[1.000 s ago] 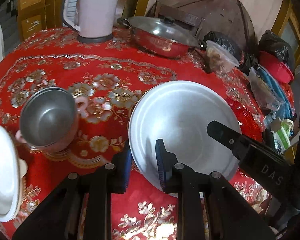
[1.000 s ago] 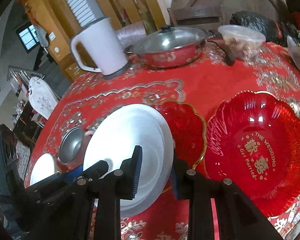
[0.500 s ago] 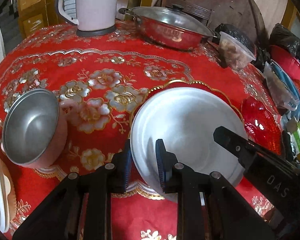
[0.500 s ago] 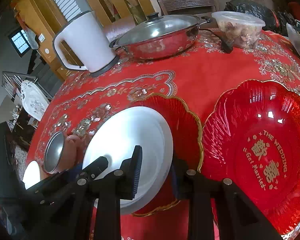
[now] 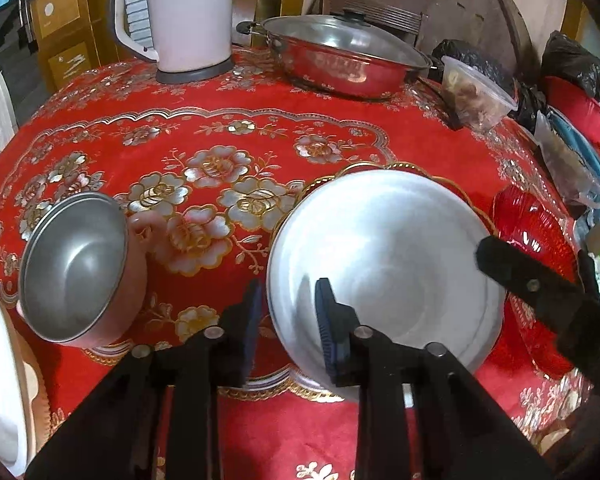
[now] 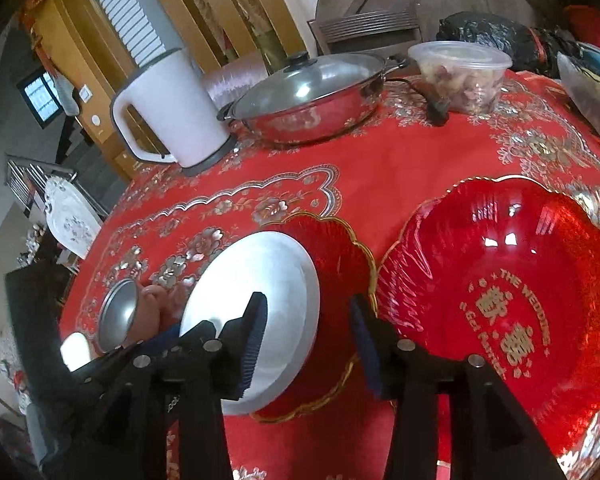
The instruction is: Organize plates and bowls
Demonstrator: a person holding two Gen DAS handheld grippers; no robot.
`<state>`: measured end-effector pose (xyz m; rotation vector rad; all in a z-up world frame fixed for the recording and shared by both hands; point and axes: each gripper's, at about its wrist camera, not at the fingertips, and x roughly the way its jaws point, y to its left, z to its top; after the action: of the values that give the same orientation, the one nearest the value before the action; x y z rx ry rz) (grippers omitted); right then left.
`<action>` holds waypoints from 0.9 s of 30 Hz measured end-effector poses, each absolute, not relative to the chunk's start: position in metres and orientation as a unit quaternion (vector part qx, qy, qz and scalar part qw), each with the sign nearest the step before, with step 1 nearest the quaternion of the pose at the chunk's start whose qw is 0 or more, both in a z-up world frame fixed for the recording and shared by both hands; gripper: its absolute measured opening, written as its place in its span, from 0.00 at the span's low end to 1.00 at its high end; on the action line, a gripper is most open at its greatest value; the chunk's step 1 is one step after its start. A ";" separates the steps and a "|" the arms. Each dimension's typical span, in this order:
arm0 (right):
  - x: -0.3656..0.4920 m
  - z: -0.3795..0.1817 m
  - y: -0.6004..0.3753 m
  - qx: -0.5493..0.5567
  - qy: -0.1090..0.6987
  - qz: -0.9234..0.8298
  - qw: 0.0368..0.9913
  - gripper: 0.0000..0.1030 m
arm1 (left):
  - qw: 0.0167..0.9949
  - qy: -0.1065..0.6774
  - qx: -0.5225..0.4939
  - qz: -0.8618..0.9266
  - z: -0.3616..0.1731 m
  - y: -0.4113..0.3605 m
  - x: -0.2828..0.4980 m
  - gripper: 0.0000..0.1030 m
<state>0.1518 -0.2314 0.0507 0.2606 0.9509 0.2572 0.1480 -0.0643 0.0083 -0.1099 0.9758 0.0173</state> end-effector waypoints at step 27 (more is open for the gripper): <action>0.085 0.041 -0.249 0.185 0.475 0.152 0.847 0.56 | 0.908 0.416 -0.047 0.005 0.026 -0.048 0.081 0.58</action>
<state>0.0849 -0.2495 0.0405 0.3906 1.0024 0.3201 0.0807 -0.0478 0.0259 -0.0963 0.8574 0.0102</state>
